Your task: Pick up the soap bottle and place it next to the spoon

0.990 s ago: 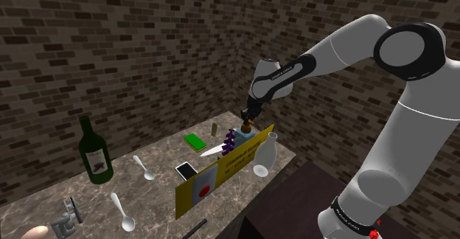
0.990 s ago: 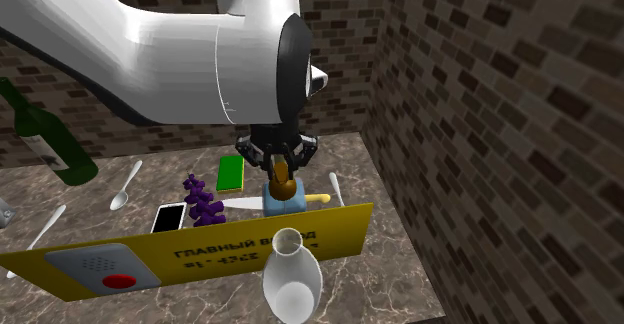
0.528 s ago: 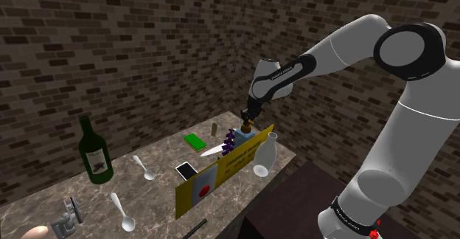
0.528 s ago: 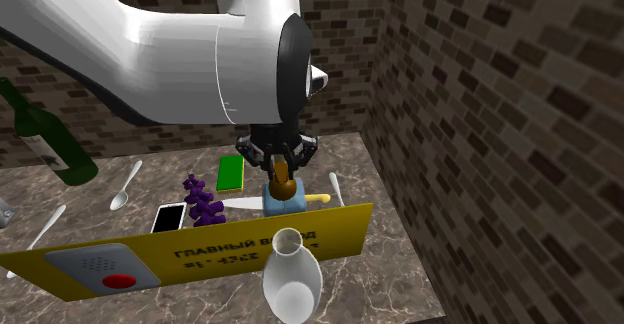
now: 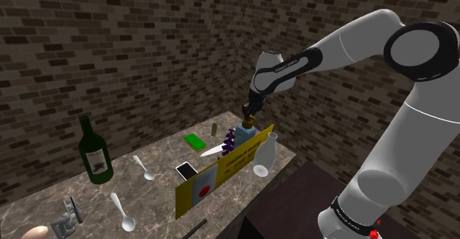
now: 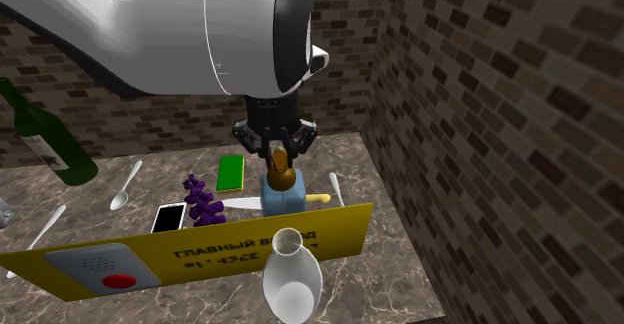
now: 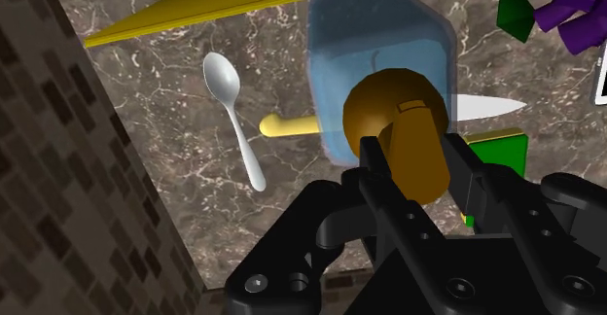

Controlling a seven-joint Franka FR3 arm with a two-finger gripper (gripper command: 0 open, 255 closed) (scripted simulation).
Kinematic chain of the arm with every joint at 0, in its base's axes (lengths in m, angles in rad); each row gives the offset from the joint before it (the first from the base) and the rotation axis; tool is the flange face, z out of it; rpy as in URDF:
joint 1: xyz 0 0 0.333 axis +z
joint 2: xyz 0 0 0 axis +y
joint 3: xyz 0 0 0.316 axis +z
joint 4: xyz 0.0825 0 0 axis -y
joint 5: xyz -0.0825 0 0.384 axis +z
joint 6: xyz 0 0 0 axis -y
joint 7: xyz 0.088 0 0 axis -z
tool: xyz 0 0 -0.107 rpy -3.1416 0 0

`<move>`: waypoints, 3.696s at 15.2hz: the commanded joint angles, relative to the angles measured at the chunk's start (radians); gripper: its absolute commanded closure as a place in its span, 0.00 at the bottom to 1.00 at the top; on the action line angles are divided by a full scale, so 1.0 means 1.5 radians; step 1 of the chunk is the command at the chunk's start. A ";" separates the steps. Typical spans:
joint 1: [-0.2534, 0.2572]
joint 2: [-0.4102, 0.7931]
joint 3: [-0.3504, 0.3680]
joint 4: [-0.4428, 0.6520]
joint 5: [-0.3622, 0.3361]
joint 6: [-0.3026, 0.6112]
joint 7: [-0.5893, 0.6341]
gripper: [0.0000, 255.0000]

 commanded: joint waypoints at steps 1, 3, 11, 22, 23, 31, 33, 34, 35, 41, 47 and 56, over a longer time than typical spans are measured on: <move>0.000 -0.011 0.000 0.006 -0.001 -0.017 0.001 1.00; 0.000 -0.022 0.000 0.012 -0.001 -0.035 0.002 1.00; 0.000 -0.061 0.000 0.045 -0.003 -0.106 0.003 1.00; 0.000 -0.100 0.000 0.104 -0.005 -0.204 0.005 1.00; 0.000 -0.103 0.000 0.110 -0.005 -0.213 0.005 1.00; 0.000 -0.119 0.000 0.165 -0.006 -0.284 0.006 1.00; 0.000 -0.122 0.000 0.181 -0.006 -0.302 0.006 1.00; 0.000 -0.123 0.000 0.188 -0.006 -0.311 0.006 1.00; 0.000 -0.124 0.000 0.196 -0.006 -0.320 0.006 1.00; 0.000 -0.126 0.000 0.247 -0.006 -0.373 0.007 1.00; 0.000 -0.124 0.000 0.304 -0.006 -0.427 0.007 1.00; 0.014 -0.126 0.019 0.364 -0.007 -0.489 0.039 1.00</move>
